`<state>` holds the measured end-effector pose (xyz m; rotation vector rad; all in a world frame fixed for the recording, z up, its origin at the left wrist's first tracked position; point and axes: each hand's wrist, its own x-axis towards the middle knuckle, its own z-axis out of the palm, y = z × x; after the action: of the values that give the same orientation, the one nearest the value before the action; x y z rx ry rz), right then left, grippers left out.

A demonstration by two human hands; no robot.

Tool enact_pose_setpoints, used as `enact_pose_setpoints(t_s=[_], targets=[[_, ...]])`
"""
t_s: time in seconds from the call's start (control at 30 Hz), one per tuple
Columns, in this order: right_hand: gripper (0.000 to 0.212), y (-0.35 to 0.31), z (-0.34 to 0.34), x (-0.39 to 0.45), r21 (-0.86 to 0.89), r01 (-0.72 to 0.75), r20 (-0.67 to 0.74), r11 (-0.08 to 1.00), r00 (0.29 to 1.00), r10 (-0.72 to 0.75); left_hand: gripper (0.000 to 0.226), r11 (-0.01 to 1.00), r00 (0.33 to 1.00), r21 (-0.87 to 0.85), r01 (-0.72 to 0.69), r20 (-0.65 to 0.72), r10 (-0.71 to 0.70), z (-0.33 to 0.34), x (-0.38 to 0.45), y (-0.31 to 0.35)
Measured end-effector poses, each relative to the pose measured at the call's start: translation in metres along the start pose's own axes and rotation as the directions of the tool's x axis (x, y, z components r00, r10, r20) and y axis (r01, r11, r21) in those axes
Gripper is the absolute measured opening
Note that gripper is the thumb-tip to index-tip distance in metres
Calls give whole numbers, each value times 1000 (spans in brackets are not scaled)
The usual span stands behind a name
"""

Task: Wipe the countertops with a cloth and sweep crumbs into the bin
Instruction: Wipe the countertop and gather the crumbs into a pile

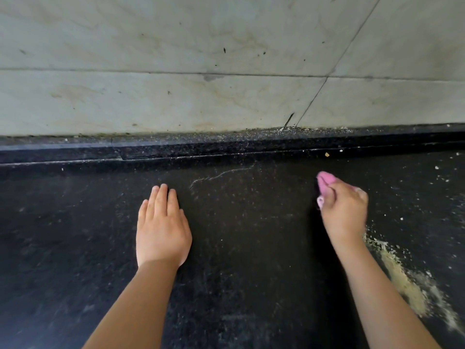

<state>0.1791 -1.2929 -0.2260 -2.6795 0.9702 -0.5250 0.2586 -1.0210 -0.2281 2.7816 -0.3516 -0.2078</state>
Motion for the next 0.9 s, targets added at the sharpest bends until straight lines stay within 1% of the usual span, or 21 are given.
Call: enact_pose_setpoints(t_s=[0.03, 0.07, 0.1, 0.13, 0.17, 0.23, 0.3, 0.33, 0.37, 0.43, 0.47, 0.53, 0.6, 0.67, 0.73, 0.83, 0.9], targets=[[36, -2, -5, -2, 7, -6, -48, 1000, 999, 6, 49, 1000, 1000, -2, 1, -2, -1, 0, 0, 0], [34, -12, -8, -3, 27, -5, -96, 1000, 995, 7, 49, 1000, 1000, -2, 1, -4, -1, 0, 0, 0], [25, -29, -7, -2, 56, 6, -118, 998, 993, 1, 49, 1000, 1000, -1, 1, -6, -1, 0, 1, 1], [22, -50, -3, 0, 82, 43, -117, 996, 993, -33, 49, 1000, 1000, -4, 1, -11, -1, 0, 1, 1], [24, -72, 3, 1, 112, 90, -89, 990, 993, -80, 49, 1000, 1000, -5, 1, -14, -1, 0, 1, 1], [25, -104, 23, 1, 129, 169, 31, 977, 984, -175, 48, 1000, 1000, -8, 3, -23, -3, 1, 1, 2], [20, -115, 41, -3, 99, 182, 154, 978, 969, -195, 48, 1000, 1000, -9, 3, -27, -3, 0, 0, 2], [15, -111, 43, -5, 83, 183, 168, 980, 966, -195, 48, 1000, 1000, -8, -1, -29, 0, 0, 0, 2], [10, -102, 42, -6, 83, 179, 140, 980, 972, -189, 48, 1000, 1000, -5, -3, -31, 3, 0, 0, 2], [3, -74, 35, -8, 54, 176, 29, 983, 984, -177, 48, 1000, 999, 4, -1, -32, 1, 1, 0, 2], [2, -59, 27, -10, 29, 155, 2, 987, 988, -156, 48, 1000, 1000, 12, 1, -29, -1, 1, -1, 2], [13, -27, 11, -14, -7, 44, 6, 999, 999, -44, 49, 999, 1000, 33, 3, -17, -3, -2, -2, 5], [24, -5, -3, -19, 5, -44, -1, 999, 999, 44, 49, 998, 1000, 56, 11, -2, -11, -5, -3, 7], [34, -2, -9, -20, 15, -5, -63, 1000, 998, 6, 50, 994, 999, 110, 21, 30, -25, -8, -3, 9], [36, -14, -4, -19, 38, 83, -70, 996, 994, -80, 50, 981, 997, 195, 21, 63, -34, -10, -2, 12], [40, -26, 9, -23, 49, 216, 74, 975, 973, -219, 51, 961, 998, 275, -14, 57, -2, -12, -3, 15], [38, -12, 6, -23, 28, 260, 123, 965, 957, -261, 52, 966, 999, 258, -30, 47, 19, -11, -6, 19]])
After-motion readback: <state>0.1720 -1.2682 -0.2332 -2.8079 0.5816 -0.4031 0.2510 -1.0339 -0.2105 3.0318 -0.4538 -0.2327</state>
